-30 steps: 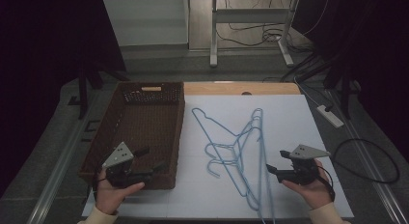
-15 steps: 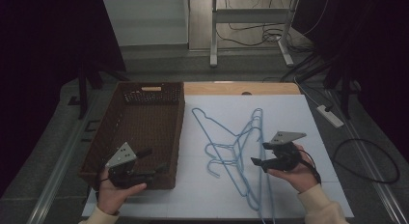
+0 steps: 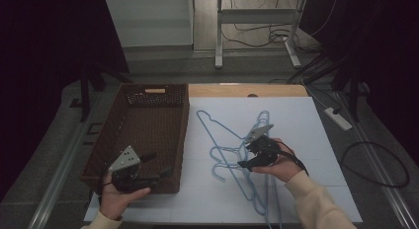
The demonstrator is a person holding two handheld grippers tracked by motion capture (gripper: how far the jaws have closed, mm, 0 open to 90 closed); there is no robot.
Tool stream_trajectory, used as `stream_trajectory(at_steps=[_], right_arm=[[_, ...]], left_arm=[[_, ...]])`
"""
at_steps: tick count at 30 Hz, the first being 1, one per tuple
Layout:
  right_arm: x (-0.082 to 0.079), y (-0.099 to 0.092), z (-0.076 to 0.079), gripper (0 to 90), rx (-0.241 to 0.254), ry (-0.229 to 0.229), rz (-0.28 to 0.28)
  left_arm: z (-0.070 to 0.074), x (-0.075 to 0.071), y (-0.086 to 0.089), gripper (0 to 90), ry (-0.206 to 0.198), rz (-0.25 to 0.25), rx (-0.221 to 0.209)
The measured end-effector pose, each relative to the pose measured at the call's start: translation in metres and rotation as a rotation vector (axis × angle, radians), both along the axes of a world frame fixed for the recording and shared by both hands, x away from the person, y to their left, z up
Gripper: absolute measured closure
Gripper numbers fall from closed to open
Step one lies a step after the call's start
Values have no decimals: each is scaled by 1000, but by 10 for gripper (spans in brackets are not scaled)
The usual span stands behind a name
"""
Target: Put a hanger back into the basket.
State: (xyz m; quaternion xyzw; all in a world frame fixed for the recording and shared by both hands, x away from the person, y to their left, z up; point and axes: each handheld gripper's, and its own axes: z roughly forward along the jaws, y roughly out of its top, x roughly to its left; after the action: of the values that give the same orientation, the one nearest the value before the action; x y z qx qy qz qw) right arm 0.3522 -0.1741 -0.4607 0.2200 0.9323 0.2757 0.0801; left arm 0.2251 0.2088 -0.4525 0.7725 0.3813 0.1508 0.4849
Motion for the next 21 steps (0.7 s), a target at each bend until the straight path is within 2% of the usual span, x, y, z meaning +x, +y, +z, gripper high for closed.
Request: stream_trajectory(at_steps=[5,10,14,18,21], right_arm=[[7,15,-9,360,-42,27,31],[15,22,-17,403,-73,69,54],[19,28,-23,440,-104,94,93],[20,35,-28,463,-146,93,137],[22,38,-30,524,-192,89,167]], left_arm=[[0,0,-1,250,0,-3,1],[1,0,-1,250,0,-3,2],[1,0,-1,250,0,-3,0],[1,0,-1,250,-1,-1,-3],[1,-1,-1,252,-8,-1,-1]])
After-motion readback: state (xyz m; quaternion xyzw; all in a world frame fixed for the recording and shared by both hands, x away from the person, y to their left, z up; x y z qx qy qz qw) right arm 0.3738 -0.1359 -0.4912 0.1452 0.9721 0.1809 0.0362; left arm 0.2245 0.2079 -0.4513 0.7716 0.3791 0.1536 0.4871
